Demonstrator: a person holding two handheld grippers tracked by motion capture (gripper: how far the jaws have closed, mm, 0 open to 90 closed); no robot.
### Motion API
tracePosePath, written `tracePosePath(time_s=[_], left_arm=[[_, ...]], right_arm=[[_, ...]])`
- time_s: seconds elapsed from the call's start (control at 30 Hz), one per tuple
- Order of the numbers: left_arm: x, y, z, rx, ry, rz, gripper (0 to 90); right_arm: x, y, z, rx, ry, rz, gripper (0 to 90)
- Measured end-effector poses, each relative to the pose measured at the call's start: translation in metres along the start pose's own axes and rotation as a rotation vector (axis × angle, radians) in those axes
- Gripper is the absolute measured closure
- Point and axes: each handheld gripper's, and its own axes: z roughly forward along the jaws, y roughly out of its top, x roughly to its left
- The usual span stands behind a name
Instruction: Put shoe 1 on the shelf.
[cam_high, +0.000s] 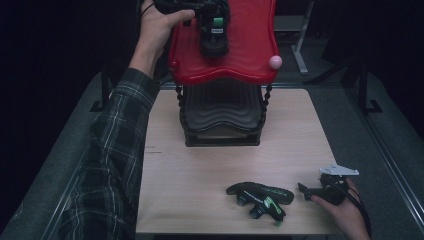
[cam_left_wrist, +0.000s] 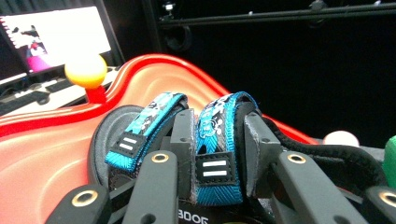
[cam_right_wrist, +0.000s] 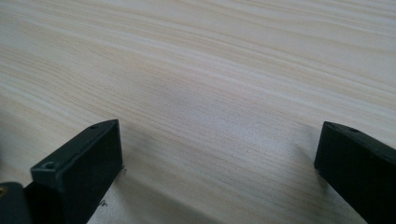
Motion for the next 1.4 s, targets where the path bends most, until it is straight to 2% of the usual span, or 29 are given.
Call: tracePosePath(time_s=[0.07,0.23,0.37,0.4,0.47,0.57,0.67,0.73,0.9,1.1,1.4], left_arm=[[-0.001,-0.002,0.001,-0.005,-0.006,0.007,68.5],[-0.006,-0.01,0.002,0.021,-0.031,0.025,68.0],[-0.008,-0.013,0.002,0.02,-0.036,0.021,66.8],[-0.007,-0.012,0.002,0.023,-0.031,0.011,63.8],[-0.007,-0.012,0.001,0.033,-0.012,0.002,48.9],[-0.007,-0.011,-0.004,0.027,-0.032,-0.025,36.6],[-0.007,-0.009,-0.01,0.038,-0.032,-0.046,22.8],[-0.009,-0.01,-0.016,0.044,-0.022,-0.044,17.7],[-0.014,-0.014,-0.037,0.045,-0.015,-0.045,17.3],[-0.024,-0.028,-0.066,0.057,-0.006,-0.05,16.9],[-0.05,-0.056,-0.104,0.079,-0.006,-0.052,16.8]], right_arm=[[0.0,0.0,0.0,0.0,0.001,0.0,0.3],[0.0,0.0,0.0,0.001,0.001,0.001,0.3],[0.0,0.0,0.0,0.001,0.001,0.001,0.3],[0.0,0.0,0.0,0.001,0.001,0.001,0.3],[0.0,0.0,0.0,0.001,0.001,0.001,0.3],[0.0,0.0,0.0,0.001,0.0,0.001,0.3],[0.0,0.0,0.0,0.001,0.0,0.001,0.3],[0.0,0.0,0.0,0.0,0.0,0.001,0.3],[0.0,0.0,0.0,0.001,0.0,0.001,0.3],[0.0,0.0,0.0,0.001,0.0,0.001,0.3],[0.0,0.0,0.0,0.001,0.0,0.001,0.3]])
